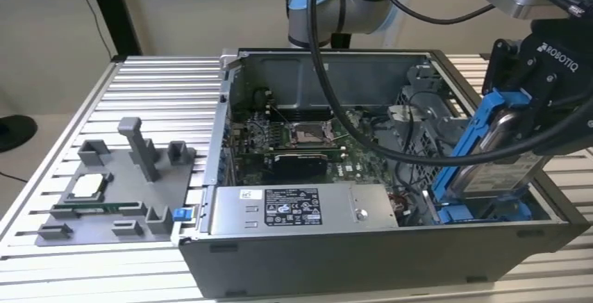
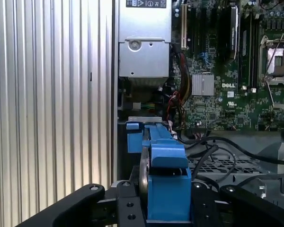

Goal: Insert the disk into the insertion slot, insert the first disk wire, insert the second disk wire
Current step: 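Insert the disk into the insertion slot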

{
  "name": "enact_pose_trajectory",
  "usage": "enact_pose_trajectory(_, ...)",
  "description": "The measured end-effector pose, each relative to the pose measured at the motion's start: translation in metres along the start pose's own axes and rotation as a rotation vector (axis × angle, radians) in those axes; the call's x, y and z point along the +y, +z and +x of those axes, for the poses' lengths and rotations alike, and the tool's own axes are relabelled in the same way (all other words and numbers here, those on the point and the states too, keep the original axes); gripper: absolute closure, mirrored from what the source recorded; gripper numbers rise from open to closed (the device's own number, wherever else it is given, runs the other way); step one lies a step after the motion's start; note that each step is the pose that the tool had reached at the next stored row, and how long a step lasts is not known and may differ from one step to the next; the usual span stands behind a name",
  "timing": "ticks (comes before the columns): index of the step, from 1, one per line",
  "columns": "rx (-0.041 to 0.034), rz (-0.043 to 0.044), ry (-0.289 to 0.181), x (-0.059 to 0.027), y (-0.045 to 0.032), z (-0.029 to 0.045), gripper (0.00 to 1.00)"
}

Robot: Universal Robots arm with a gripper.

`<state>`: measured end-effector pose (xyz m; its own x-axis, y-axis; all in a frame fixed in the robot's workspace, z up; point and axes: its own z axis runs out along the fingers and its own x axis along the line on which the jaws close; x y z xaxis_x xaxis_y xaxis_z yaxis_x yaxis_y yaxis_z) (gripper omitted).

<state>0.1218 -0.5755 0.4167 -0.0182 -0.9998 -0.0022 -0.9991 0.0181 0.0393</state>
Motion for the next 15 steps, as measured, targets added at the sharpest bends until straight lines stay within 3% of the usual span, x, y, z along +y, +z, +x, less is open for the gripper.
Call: enact_pose_trajectory(15, -0.0041, -0.0002, 0.0, -0.0016, 0.025, -0.0006, 1.0)
